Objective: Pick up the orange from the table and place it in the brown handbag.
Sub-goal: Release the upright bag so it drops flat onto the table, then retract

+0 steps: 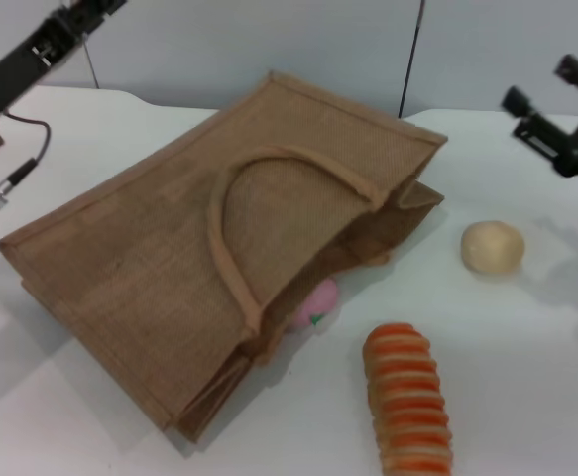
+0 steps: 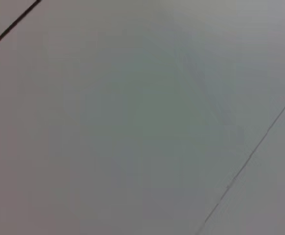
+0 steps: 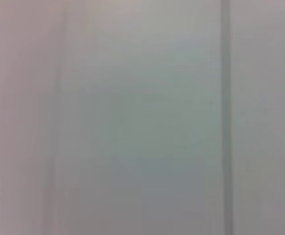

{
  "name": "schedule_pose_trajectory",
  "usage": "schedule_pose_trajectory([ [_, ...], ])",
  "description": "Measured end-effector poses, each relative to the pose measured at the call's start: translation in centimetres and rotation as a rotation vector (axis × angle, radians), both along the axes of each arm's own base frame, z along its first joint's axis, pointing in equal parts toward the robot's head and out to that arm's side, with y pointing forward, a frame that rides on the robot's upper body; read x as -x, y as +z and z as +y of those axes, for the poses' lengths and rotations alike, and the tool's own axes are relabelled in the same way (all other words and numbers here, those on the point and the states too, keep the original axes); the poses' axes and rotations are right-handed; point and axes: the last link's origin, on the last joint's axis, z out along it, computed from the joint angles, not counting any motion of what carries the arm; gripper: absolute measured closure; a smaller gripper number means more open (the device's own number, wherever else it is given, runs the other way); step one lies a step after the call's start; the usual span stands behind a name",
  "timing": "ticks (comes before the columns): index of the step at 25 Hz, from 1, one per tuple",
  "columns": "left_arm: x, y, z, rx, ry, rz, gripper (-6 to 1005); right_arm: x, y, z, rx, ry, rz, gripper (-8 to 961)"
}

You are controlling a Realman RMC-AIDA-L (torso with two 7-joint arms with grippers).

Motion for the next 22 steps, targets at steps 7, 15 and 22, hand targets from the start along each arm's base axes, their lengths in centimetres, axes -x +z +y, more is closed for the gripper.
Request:
schedule_pose_trajectory([
  [7, 0.8, -2.4, -0.4, -0.207, 0.056, 0.102, 424, -2.6, 1.4, -0.6, -0.163, -0.158, 0.074, 128],
  [15, 2.0, -3.6, -1.9, -0.483, 0.104, 0.316, 325, -5.1, 2.0, -1.0, -0.301, -0.327, 0.090, 129],
  [22, 2.6, -4.2, -2.3, -0.557, 0.135, 0.434, 318, -6.2, 2.1, -0.9, -0.313, -0.405, 0.097, 132],
])
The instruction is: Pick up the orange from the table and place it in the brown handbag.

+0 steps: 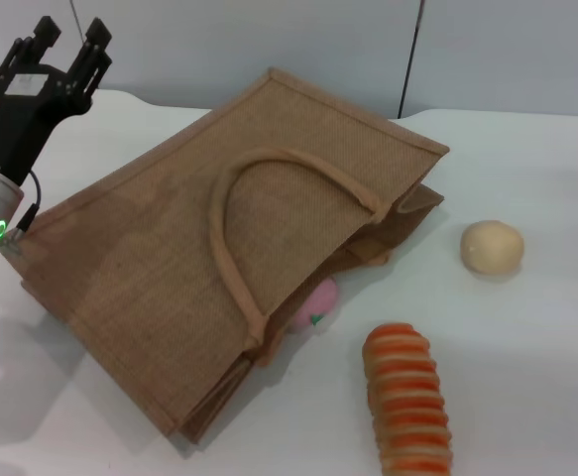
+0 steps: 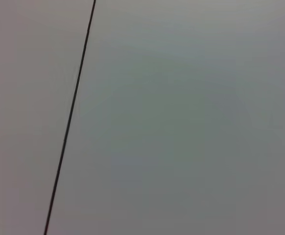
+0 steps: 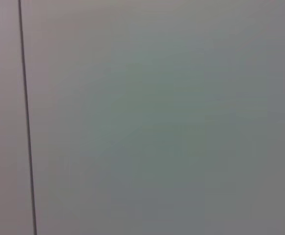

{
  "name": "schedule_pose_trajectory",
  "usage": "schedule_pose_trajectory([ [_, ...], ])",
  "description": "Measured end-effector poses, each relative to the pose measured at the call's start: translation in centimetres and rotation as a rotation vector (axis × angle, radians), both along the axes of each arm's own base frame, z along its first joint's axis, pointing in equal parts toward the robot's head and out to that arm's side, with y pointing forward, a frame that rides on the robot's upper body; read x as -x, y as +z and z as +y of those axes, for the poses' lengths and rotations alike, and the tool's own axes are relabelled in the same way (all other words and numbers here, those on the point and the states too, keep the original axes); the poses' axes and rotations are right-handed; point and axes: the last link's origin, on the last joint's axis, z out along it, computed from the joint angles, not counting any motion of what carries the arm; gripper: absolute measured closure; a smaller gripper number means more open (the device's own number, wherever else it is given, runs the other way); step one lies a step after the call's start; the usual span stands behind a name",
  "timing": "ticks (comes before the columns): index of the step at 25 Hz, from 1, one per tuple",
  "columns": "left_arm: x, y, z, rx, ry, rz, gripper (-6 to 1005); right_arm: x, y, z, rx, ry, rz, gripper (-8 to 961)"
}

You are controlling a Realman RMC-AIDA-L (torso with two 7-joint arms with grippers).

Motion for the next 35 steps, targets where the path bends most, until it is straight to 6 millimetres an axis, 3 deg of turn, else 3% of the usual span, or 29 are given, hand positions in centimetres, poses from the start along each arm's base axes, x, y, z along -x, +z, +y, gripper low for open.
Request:
schedule_pose_trajectory([
  [35, 0.9, 0.3, -0.7, -0.023, 0.035, -0.040, 318, -0.4, 0.1, -0.5, -0.003, -0.006, 0.022, 134],
])
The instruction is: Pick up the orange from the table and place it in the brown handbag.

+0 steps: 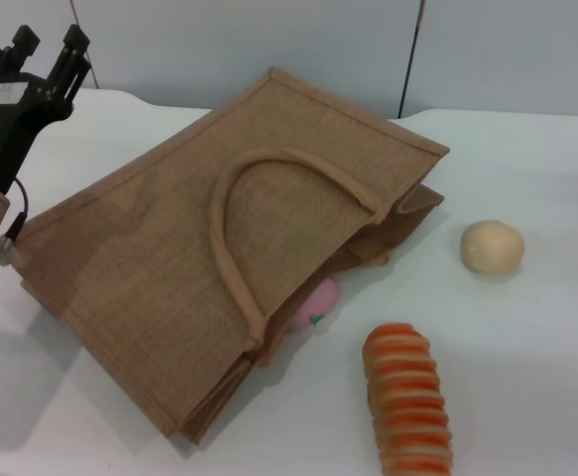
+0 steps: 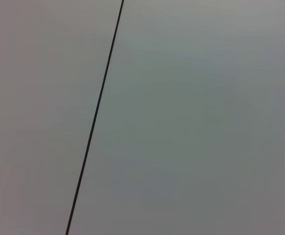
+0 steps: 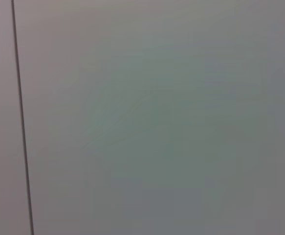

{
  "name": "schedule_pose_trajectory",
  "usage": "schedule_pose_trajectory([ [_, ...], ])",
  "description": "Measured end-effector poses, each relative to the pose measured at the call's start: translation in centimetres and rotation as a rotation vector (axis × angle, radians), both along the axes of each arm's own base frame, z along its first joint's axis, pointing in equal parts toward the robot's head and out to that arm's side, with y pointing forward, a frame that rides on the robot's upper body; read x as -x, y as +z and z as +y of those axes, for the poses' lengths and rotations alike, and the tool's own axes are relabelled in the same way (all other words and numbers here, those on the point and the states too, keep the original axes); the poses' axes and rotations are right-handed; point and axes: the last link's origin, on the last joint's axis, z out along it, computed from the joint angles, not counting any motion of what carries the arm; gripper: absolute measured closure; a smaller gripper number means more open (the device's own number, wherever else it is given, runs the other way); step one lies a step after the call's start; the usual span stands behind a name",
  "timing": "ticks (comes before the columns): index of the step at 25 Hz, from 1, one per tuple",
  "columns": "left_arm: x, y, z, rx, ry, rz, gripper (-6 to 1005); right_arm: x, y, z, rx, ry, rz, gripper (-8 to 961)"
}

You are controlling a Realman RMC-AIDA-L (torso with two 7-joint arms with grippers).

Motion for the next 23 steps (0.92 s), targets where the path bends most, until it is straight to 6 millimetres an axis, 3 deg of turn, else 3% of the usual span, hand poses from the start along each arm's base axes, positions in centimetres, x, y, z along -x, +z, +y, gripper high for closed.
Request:
schedule_pose_trajectory([
  [23, 0.04, 0.02, -0.02, 0.000, 0.000, 0.001, 318, -0.10, 0.12, 0.01, 0.002, -0.003, 0.012, 134],
])
